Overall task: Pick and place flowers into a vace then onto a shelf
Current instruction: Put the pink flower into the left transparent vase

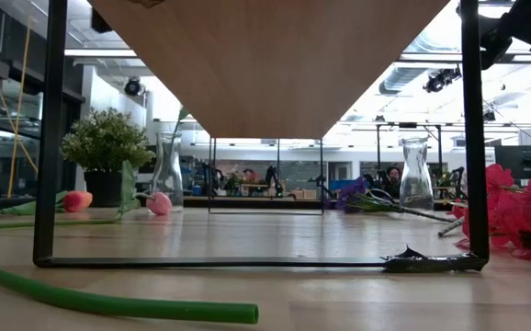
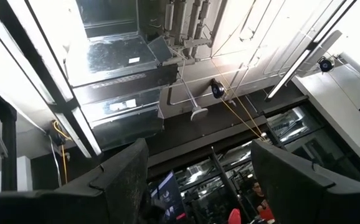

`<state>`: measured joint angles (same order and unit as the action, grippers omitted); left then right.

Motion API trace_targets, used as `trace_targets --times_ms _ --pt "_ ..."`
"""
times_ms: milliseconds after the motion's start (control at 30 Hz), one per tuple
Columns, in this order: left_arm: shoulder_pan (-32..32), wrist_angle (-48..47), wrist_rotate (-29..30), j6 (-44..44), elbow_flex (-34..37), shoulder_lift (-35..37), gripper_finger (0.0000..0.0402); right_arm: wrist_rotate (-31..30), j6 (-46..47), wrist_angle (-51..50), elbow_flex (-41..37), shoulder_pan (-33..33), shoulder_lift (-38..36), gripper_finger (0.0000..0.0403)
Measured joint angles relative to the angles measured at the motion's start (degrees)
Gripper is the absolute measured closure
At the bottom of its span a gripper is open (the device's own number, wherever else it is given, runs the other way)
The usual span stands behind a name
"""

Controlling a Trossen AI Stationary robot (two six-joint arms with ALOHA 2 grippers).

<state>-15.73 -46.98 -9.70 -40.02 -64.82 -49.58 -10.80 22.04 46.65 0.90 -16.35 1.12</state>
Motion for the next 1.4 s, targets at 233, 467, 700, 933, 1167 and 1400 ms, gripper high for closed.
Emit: trace_targets --times_ms 233,467,700,933,1167,1400 --pt "9.9 -3.4 8.0 -12.8 0.0 -4.6 0.0222 0.1 0.0 0.0 0.0 0.0 0.0 0.0131" --pt "17.5 -7.3 15.8 -20.7 0.0 -11.3 0.0222 0.1 0.0 0.0 0.0 0.0 0.0 0.013" --pt "21.2 -14.5 20.5 -26.1 0.1 -17.0 0.0222 0.1 0.6 0.0 0.0 0.0 0.0 0.013" --pt "22.1 -15.9 26.4 -27.7 1.9 -19.1 0.0222 1.0 2.0 0.0 0.0 0.0 0.0 0.0132" --pt "22.1 -7.2 26.2 -31.2 13.3 -18.8 0.0222 2.8 2.6 0.3 0.0 0.0 0.0 0.0132" --pt "22.1 7.6 26.4 -33.9 23.7 -18.8 0.0222 2.7 2.6 0.8 0.0 0.0 0.0 0.0132"
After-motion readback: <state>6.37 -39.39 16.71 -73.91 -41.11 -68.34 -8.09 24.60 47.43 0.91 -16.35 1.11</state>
